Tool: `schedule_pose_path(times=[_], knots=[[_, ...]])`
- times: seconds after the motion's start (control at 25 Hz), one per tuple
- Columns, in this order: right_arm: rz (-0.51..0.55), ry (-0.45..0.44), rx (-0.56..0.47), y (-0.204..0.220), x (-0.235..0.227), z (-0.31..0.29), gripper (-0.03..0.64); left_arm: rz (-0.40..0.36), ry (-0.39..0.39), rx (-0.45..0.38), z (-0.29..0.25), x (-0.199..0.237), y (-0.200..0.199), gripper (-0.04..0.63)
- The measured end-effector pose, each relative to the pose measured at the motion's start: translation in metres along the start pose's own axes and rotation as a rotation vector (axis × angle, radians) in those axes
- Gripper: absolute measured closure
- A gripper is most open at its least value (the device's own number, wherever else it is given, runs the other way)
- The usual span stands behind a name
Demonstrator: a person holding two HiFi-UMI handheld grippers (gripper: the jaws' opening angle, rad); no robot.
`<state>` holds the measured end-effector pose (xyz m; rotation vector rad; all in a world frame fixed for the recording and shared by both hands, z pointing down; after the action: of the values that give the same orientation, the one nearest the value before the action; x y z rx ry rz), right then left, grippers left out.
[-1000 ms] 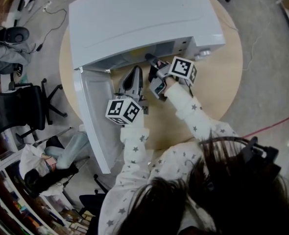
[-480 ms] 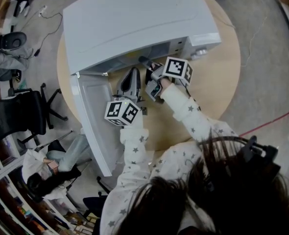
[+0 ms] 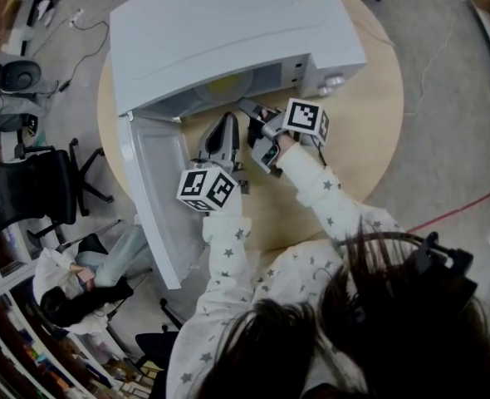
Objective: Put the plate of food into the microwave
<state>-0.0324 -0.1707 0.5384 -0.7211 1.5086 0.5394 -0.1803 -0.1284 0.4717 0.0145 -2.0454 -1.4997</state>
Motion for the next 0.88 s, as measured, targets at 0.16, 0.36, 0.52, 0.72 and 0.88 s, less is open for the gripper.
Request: schedule_pose_path(times=[0.16,0.36,0.52,0.72,0.88], knots=[[0.026,-0.064,0.028,0.015,0.007,0.012,0.538,-0.013,0.006,-0.012,0.019,-0.007,0.003,0.594],[0.072,-0.122,0.058,0.02,0.028,0.032,0.54,-0.019,0.009,-0.039,0.035,-0.027,0.002,0.594],[0.1,-0.173,0.083,0.021,0.046,0.047,0.596,-0.032,0.014,-0.074,0.045,-0.044,-0.004,0.594],[0.144,-0.23,0.15,0.027,0.074,0.068,0.597,-0.059,0.023,-0.121,0.062,-0.069,-0.016,0.594],[0.17,-0.222,0.204,0.034,0.089,0.092,0.598,-0.067,0.057,-0.154,0.078,-0.092,-0.021,0.594]])
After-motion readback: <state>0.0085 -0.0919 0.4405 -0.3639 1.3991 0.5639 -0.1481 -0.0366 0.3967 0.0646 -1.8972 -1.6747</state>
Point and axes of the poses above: the fingertips, and each gripper's own axes: z backward along the fingers, x to its left, y out of its underside, the point moved 9 cm from there along z, backward along the fingers, and after that the axes turned 7 degrees about -y, right-handed, at the moved point
